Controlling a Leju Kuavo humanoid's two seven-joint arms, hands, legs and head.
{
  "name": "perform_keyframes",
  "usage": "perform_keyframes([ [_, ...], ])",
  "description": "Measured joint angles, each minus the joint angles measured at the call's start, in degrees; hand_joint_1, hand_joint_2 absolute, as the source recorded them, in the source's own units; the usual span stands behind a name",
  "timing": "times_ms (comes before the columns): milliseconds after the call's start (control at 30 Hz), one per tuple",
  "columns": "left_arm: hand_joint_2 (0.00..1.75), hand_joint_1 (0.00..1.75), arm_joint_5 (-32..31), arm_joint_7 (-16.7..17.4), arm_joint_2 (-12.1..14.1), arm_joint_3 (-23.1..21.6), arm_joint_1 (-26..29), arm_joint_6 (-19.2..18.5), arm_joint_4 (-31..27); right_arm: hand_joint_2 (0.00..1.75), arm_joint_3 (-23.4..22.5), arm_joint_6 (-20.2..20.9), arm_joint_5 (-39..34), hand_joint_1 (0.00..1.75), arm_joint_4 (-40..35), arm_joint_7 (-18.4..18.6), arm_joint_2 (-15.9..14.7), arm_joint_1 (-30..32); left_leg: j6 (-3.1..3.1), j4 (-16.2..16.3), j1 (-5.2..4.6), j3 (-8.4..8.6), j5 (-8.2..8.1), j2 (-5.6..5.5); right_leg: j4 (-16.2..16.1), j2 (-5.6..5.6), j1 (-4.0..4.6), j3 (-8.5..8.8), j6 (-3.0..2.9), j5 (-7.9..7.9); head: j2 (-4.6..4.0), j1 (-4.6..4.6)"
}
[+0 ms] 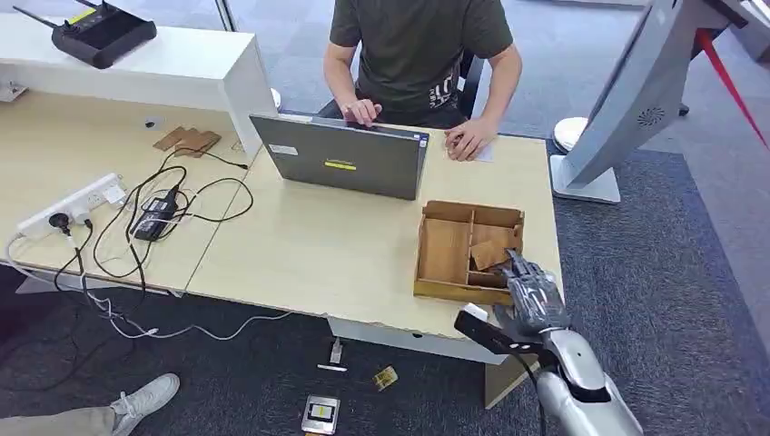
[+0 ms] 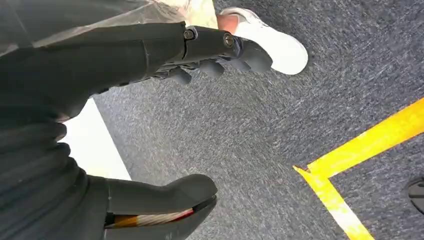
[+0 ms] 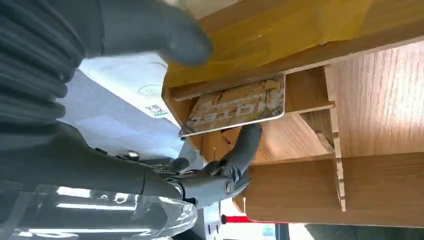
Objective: Pass the card to the sensor for recognition and then transmit it.
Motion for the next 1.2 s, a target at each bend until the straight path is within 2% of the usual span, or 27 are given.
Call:
perform_keyframes([
  [533, 1.75, 0.00, -0.07, 0.07, 0.00, 0.07, 0.00, 0.00, 0.00, 1.75, -0.09, -0.16, -0.13, 1.75, -1.16, -0.92, 0.18, -0.25, 0.00, 0.00, 0.00, 0.02, 0.00, 0.00, 0.00, 0.00, 0.00, 0.03, 0.00, 0.01, 0.00, 0.00],
  [1200, 1.75, 0.00, -0.66, -0.07, 0.00, 0.15, 0.01, 0.00, 0.00, 1.75, -3.93, 5.20, -3.64, 1.75, -14.49, -0.11, -0.37, -0.09, 0.00, 0.00, 0.00, 0.02, 0.00, 0.00, 0.00, 0.00, 0.00, 0.01, -0.01, 0.01, 0.00, 0.00],
])
